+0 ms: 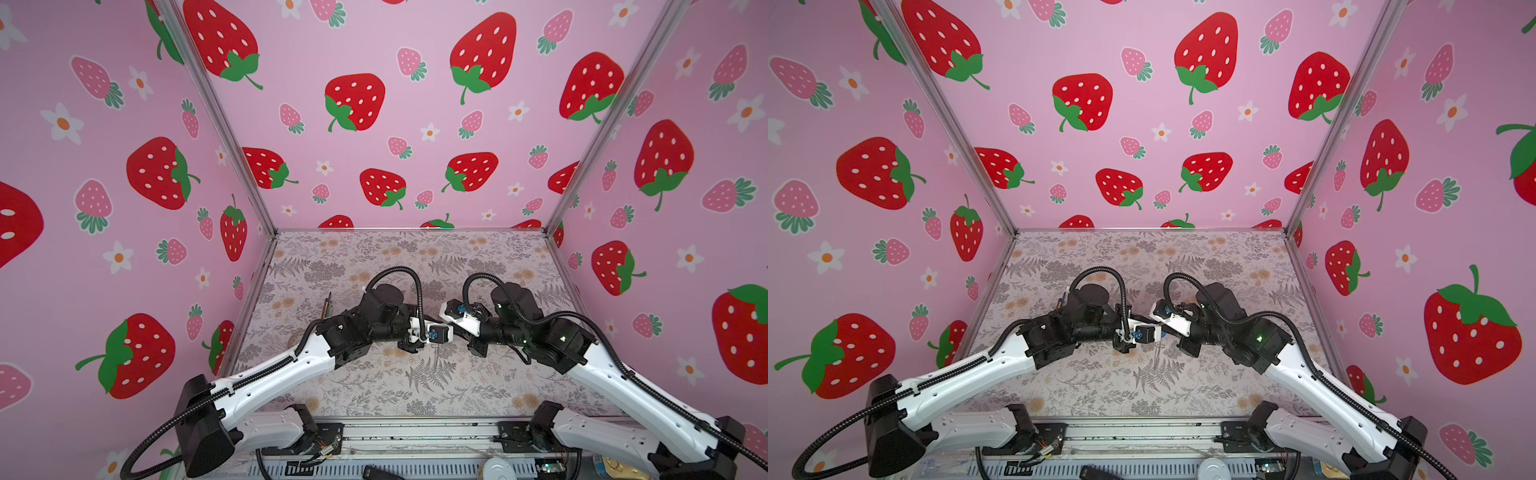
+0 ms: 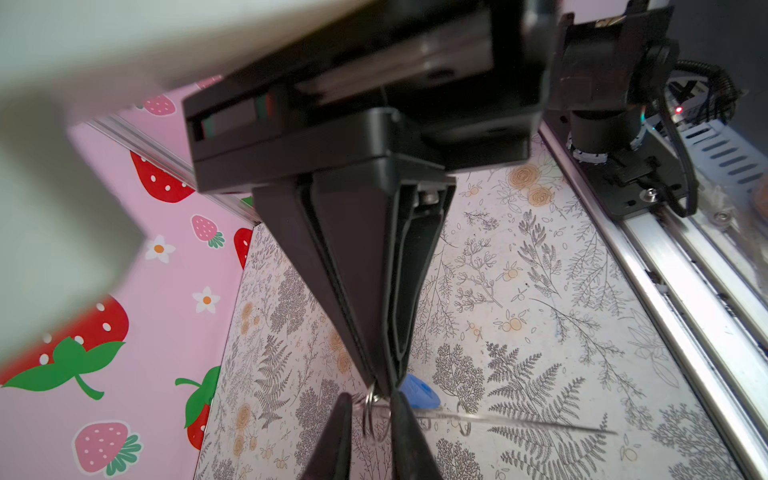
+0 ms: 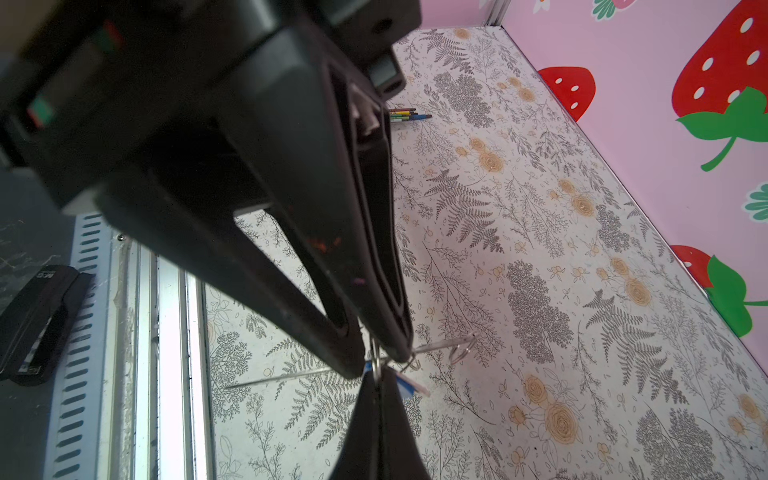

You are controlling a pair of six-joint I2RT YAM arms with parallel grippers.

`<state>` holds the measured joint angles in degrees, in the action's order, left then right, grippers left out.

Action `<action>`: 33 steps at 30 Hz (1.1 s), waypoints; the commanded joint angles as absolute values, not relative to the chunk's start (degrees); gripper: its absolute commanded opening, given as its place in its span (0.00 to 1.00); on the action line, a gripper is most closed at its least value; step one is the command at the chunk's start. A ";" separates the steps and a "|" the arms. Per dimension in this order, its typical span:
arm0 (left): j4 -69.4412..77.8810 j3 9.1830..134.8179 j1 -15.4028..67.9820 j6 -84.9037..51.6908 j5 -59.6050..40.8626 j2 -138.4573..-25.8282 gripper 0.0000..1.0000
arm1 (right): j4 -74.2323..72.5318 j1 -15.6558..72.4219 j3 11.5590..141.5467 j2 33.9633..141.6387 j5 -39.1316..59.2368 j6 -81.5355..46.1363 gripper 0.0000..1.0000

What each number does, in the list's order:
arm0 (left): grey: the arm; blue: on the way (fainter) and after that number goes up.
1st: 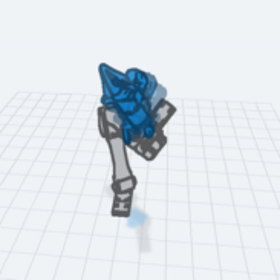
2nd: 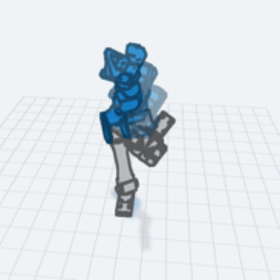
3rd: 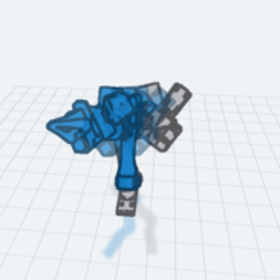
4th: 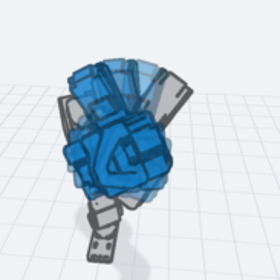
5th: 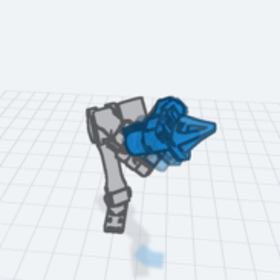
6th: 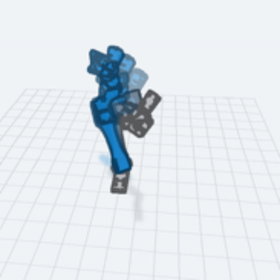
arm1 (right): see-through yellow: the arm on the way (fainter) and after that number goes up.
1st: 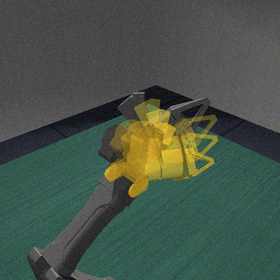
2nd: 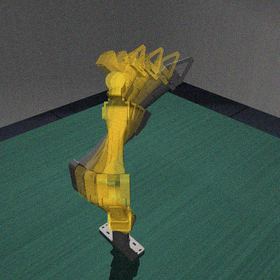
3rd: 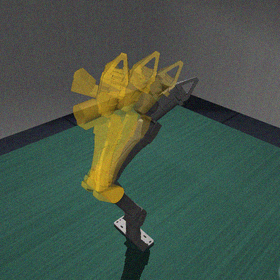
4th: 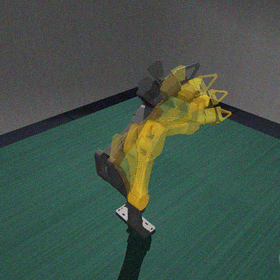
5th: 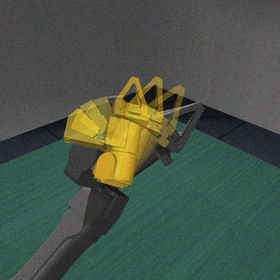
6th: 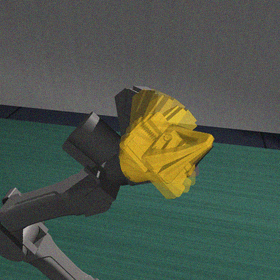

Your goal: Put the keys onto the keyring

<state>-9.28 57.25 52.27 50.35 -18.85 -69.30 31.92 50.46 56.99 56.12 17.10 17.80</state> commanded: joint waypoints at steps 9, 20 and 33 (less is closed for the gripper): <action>-10.68 60.35 52.88 51.95 -18.85 -70.31 0.00 | 31.41 50.28 59.52 55.47 18.12 18.19 0.08; 5.98 53.90 47.83 36.30 -32.54 -67.12 0.00 | 19.99 50.13 48.58 42.83 6.04 16.59 0.39; 18.02 49.74 47.29 32.48 -38.65 -66.63 0.00 | 8.72 50.06 39.32 37.97 12.73 8.75 0.42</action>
<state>12.32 49.76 47.55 33.63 -35.42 -67.88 11.99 50.43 39.86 38.57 10.72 11.11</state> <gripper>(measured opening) 0.053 0.420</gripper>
